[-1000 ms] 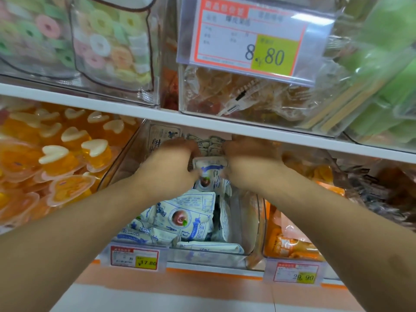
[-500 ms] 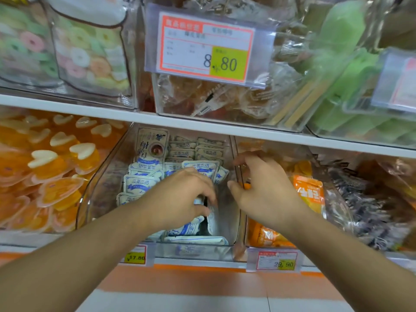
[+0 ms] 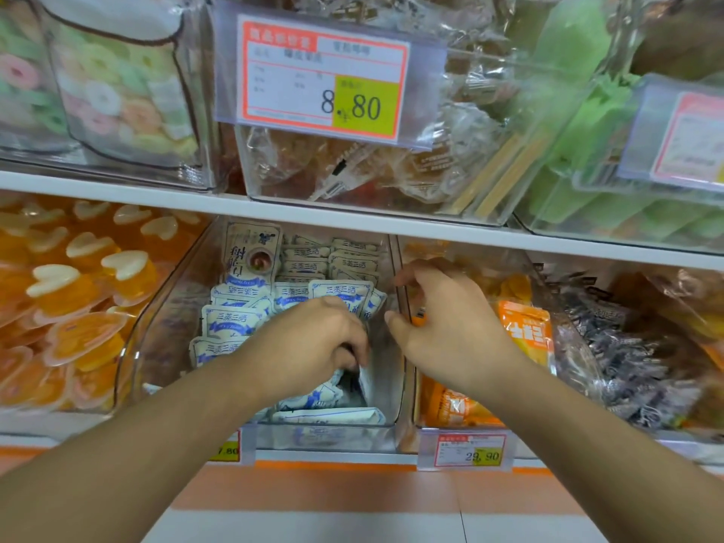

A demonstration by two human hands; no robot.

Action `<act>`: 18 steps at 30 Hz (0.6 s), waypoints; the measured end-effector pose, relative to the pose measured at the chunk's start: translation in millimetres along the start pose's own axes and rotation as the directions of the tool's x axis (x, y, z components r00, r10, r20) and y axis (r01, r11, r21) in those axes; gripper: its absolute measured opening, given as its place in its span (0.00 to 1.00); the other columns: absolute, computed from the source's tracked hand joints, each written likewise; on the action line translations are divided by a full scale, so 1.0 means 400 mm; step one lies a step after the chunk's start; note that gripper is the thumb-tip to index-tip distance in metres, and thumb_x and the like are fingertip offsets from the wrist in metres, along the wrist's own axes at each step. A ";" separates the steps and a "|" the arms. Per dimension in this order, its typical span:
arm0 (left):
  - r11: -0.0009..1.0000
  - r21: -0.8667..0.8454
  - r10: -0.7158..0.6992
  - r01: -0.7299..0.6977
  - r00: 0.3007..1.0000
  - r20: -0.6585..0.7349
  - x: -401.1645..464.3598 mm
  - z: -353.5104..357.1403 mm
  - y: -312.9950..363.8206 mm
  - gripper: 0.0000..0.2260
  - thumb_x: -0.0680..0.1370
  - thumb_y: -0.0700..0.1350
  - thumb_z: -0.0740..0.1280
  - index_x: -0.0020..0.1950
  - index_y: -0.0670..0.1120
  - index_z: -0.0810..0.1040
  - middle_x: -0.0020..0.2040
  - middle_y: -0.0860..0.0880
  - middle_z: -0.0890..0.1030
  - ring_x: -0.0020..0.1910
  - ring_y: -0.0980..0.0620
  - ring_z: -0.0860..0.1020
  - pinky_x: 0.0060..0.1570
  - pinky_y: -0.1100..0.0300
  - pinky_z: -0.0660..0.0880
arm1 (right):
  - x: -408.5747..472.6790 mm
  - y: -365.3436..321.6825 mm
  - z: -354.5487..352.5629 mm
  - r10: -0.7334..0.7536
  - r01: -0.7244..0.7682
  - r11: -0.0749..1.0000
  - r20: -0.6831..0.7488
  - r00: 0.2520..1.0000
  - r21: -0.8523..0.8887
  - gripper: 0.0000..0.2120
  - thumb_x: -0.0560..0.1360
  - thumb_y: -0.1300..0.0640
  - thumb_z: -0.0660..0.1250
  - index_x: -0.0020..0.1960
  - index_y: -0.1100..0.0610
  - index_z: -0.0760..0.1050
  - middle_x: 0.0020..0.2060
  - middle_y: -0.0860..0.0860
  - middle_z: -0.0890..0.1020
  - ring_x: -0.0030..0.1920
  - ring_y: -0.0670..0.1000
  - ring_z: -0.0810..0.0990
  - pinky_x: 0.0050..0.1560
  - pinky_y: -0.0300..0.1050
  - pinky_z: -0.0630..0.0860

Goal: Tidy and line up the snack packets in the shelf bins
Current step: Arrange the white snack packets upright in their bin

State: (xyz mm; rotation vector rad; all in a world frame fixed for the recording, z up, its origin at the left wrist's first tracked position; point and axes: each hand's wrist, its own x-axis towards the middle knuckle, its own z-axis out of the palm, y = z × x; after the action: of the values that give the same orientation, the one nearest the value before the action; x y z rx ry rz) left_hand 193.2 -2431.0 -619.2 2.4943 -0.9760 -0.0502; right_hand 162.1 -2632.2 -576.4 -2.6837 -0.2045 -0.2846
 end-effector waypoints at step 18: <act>0.723 -0.676 -0.448 0.143 0.842 -0.301 -0.073 -0.113 0.010 0.03 0.75 0.44 0.77 0.48 0.50 0.86 0.43 0.50 0.86 0.45 0.52 0.85 0.42 0.56 0.83 | 0.004 -0.070 -0.023 0.033 -0.040 0.974 0.037 0.999 0.223 0.06 0.78 0.50 0.75 0.54 0.46 0.81 0.40 0.45 0.86 0.39 0.44 0.82 0.37 0.36 0.77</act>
State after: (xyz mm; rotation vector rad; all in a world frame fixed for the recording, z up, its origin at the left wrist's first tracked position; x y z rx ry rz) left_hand 177.7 -2396.5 -581.0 1.8670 -0.2600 0.0802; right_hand 156.8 -2611.0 -556.5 -2.4667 -0.1849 -0.1931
